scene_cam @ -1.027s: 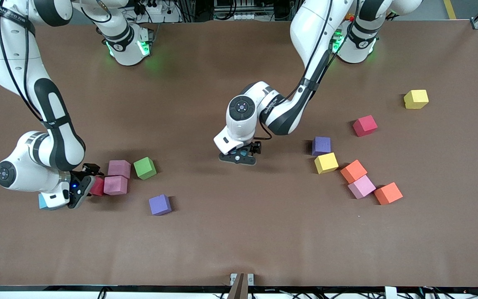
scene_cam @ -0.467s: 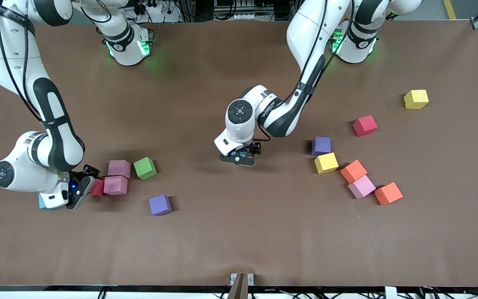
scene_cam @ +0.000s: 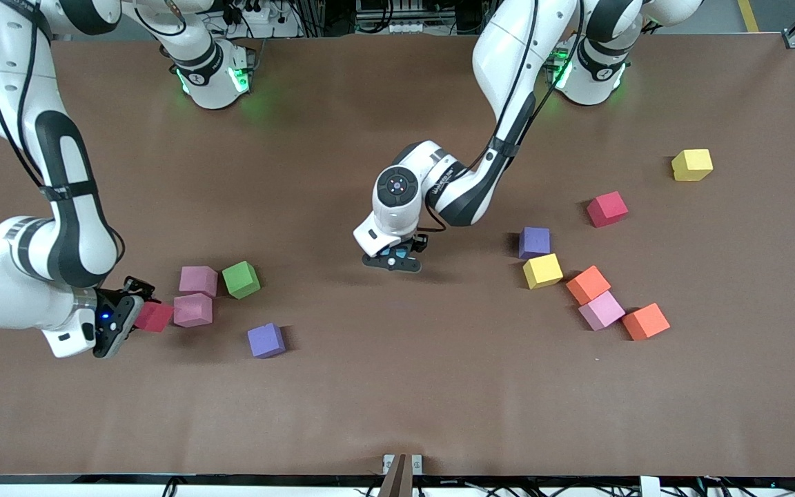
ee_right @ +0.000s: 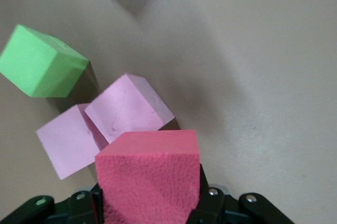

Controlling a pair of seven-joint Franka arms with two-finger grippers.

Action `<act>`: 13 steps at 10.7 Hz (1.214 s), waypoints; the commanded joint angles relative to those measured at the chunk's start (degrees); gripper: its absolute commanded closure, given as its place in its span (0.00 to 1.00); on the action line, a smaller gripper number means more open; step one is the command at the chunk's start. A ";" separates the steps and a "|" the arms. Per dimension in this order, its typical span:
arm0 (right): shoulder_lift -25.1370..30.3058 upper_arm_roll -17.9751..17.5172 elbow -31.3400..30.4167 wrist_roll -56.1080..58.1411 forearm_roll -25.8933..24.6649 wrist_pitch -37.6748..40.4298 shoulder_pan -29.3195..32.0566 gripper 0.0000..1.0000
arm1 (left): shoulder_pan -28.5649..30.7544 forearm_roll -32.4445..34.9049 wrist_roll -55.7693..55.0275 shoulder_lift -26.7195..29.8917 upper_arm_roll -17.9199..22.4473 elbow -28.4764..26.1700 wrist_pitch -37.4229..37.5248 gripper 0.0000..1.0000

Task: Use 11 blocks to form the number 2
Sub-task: 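Grasp the red cube with the right gripper while the left gripper grasps the cyan cube, then carry the cyan cube up the table and set it down with the left gripper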

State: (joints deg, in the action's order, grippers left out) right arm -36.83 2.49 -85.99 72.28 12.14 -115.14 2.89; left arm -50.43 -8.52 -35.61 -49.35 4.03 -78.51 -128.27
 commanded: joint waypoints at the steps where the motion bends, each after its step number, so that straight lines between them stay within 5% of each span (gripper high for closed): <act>1: 2.45 -0.11 -0.23 -2.48 0.87 3.42 -0.17 0.82 | -1.77 -1.32 -6.19 2.67 0.90 -0.41 2.13 0.81; 5: 5.88 -0.11 -0.67 -9.33 0.43 7.47 -2.97 0.81 | -4.94 -0.97 -16.24 6.44 0.81 -2.77 6.80 0.82; 10: 8.70 -0.11 -1.55 -18.56 0.17 10.03 -6.23 0.82 | -8.44 -0.88 -18.17 13.48 -2.97 -14.10 6.20 0.81; 13: 11.15 -0.03 -4.79 -27.42 0.08 10.29 -8.68 0.82 | -9.69 -0.88 -20.10 20.23 -7.26 -26.47 -2.22 0.81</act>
State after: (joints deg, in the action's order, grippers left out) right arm -29.12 2.31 -86.80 49.36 12.15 -104.75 -4.46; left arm -59.95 -8.59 -54.24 -35.29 -1.60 -95.70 -126.28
